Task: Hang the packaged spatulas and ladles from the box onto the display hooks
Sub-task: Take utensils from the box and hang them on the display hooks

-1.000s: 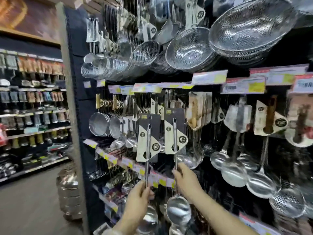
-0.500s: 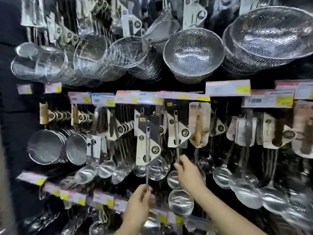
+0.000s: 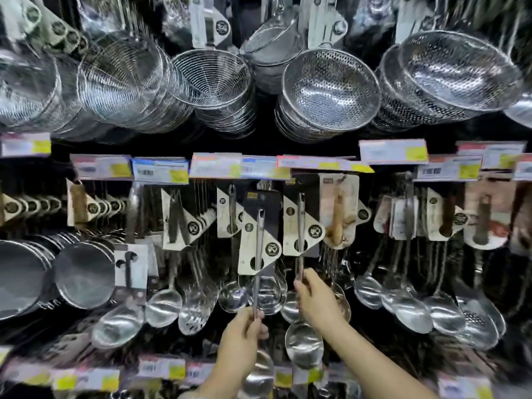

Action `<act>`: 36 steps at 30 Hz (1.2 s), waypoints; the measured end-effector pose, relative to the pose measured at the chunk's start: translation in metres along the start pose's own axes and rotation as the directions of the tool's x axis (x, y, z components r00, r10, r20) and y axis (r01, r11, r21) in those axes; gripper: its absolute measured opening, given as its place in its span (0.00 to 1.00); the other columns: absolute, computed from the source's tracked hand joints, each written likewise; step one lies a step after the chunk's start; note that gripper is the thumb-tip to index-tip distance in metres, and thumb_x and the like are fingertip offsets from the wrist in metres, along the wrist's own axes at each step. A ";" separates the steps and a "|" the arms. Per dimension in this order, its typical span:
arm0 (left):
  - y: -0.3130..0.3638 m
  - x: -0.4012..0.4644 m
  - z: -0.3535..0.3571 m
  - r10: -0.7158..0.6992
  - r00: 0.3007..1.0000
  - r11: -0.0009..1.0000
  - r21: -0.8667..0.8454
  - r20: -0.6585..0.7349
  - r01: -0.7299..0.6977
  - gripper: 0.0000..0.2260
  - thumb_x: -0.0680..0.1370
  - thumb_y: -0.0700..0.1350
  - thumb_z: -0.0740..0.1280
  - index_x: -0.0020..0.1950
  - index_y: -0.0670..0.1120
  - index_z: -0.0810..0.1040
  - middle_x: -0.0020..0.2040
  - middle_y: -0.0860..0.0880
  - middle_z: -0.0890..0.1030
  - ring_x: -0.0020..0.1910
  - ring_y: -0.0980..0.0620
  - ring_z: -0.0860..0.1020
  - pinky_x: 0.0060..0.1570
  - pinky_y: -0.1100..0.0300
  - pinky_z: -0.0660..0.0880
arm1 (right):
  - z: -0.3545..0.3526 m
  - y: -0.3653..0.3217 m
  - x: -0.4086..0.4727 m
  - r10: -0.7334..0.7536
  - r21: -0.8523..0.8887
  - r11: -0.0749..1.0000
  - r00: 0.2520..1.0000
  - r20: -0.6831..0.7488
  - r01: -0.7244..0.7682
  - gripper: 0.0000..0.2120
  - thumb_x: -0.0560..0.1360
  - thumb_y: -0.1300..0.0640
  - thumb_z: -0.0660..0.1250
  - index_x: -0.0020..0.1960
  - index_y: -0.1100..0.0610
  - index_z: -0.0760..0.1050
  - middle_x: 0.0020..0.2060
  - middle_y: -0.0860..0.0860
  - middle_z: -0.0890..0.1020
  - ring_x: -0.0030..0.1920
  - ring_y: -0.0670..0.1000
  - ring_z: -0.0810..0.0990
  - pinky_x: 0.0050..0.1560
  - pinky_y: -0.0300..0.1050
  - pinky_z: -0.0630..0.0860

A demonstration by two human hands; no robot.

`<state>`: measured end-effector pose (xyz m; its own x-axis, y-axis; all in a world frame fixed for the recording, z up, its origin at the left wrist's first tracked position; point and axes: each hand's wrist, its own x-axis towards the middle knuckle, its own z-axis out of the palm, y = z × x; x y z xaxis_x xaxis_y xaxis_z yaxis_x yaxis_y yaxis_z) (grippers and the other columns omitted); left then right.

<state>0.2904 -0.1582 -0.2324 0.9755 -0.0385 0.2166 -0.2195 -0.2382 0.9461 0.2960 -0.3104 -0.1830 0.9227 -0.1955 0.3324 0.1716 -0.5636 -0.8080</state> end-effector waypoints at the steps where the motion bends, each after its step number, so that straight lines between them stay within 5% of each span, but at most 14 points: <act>1: 0.001 0.001 0.000 0.003 1.000 1.000 -0.003 0.012 -0.003 0.11 0.79 0.36 0.58 0.42 0.50 0.74 0.35 0.48 0.79 0.38 0.52 0.81 0.54 0.50 0.77 | 0.001 0.001 0.001 -0.002 -0.004 1.000 1.000 -0.011 0.001 0.07 0.80 0.59 0.56 0.45 0.61 0.67 0.33 0.54 0.74 0.34 0.52 0.71 0.36 0.45 0.66; 17: 0.009 0.020 0.003 0.008 1.000 0.999 -0.049 -0.013 -0.008 0.08 0.79 0.38 0.59 0.43 0.46 0.75 0.37 0.49 0.80 0.44 0.49 0.82 0.50 0.57 0.76 | 0.004 0.008 0.015 -0.062 0.040 0.997 0.998 -0.001 0.062 0.06 0.80 0.58 0.55 0.46 0.56 0.68 0.34 0.50 0.74 0.35 0.49 0.73 0.33 0.38 0.69; 24: 0.016 0.021 0.010 0.032 0.999 0.999 -0.038 -0.013 -0.032 0.08 0.79 0.39 0.58 0.44 0.47 0.74 0.39 0.49 0.81 0.44 0.53 0.81 0.50 0.59 0.76 | 0.003 0.017 0.019 -0.045 0.070 0.997 0.999 0.007 0.044 0.09 0.80 0.58 0.55 0.41 0.52 0.66 0.33 0.50 0.73 0.34 0.50 0.72 0.35 0.44 0.69; 32: 0.015 0.025 0.012 0.044 0.999 0.998 -0.034 -0.025 -0.045 0.09 0.79 0.39 0.58 0.42 0.48 0.74 0.39 0.49 0.80 0.43 0.53 0.81 0.50 0.60 0.76 | 0.007 0.016 0.048 0.050 0.014 0.999 0.999 -0.003 -0.050 0.06 0.80 0.57 0.55 0.46 0.58 0.66 0.35 0.55 0.75 0.36 0.53 0.74 0.37 0.49 0.72; 36: 0.014 0.025 0.013 0.033 0.999 0.998 -0.052 -0.028 -0.034 0.10 0.79 0.38 0.58 0.42 0.48 0.73 0.38 0.49 0.80 0.43 0.52 0.81 0.49 0.60 0.76 | 0.019 0.015 0.072 0.098 -0.034 0.995 0.995 -0.019 -0.099 0.11 0.79 0.61 0.55 0.60 0.60 0.66 0.40 0.56 0.76 0.42 0.56 0.76 0.44 0.52 0.73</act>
<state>0.3122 -0.1752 -0.2167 0.9669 -0.0188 0.2544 -0.2534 -0.1860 0.9493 0.3717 -0.3175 -0.1803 0.9282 -0.2656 0.2605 0.0676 -0.5682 -0.8201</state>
